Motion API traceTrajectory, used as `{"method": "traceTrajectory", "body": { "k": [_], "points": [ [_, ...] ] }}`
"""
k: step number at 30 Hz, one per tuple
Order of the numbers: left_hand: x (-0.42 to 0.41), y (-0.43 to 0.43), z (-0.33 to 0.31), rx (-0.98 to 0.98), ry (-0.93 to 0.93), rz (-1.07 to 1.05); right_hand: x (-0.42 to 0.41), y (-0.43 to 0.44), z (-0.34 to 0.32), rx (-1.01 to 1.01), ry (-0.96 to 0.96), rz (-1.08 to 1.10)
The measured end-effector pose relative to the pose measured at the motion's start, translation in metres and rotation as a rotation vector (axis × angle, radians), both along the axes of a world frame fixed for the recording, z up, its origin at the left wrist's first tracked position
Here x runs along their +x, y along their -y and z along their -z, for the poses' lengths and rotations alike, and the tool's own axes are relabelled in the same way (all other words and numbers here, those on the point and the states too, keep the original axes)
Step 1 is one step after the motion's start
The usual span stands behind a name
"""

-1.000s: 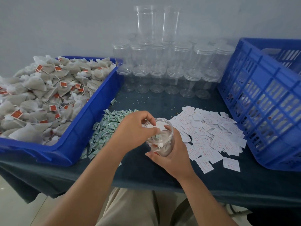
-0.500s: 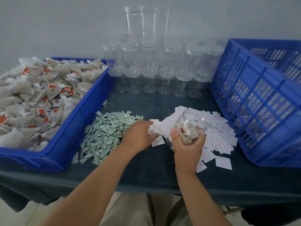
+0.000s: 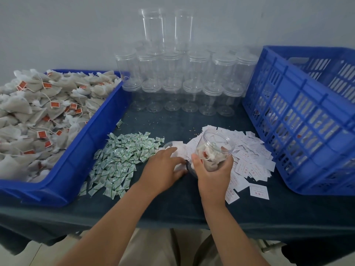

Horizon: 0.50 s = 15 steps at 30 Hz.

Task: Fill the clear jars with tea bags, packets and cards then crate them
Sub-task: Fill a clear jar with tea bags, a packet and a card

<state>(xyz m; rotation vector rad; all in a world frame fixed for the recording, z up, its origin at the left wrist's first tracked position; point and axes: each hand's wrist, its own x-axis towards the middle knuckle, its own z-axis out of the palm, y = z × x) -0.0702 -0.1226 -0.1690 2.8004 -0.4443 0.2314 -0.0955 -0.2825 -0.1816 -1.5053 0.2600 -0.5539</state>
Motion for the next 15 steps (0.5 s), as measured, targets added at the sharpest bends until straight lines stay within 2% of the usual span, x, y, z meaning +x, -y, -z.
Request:
{"method": "traceTrajectory", "body": {
  "k": [2,6,7,12,14,15],
  "points": [
    [-0.003,0.000,0.003,-0.029,0.054,0.004,-0.001,0.000,-0.001,-0.002,0.000,-0.008],
    [-0.008,-0.003,0.011,0.017,0.355,0.050,-0.004,0.000,-0.003,-0.005,0.031,-0.033],
    [-0.009,-0.004,0.010,-0.038,0.373,0.028,-0.004,0.000,-0.004,-0.007,0.036,-0.040],
    [-0.017,-0.008,-0.038,-0.823,-0.010,-0.390,-0.006,-0.001,-0.006,-0.056,0.051,-0.169],
    [-0.022,-0.013,-0.071,-1.096,-0.066,-0.375,-0.007,-0.002,-0.006,-0.098,0.049,-0.258],
    [-0.025,-0.016,-0.088,-1.151,-0.059,-0.339,-0.009,-0.004,-0.005,-0.131,0.047,-0.298]
  ]
}}
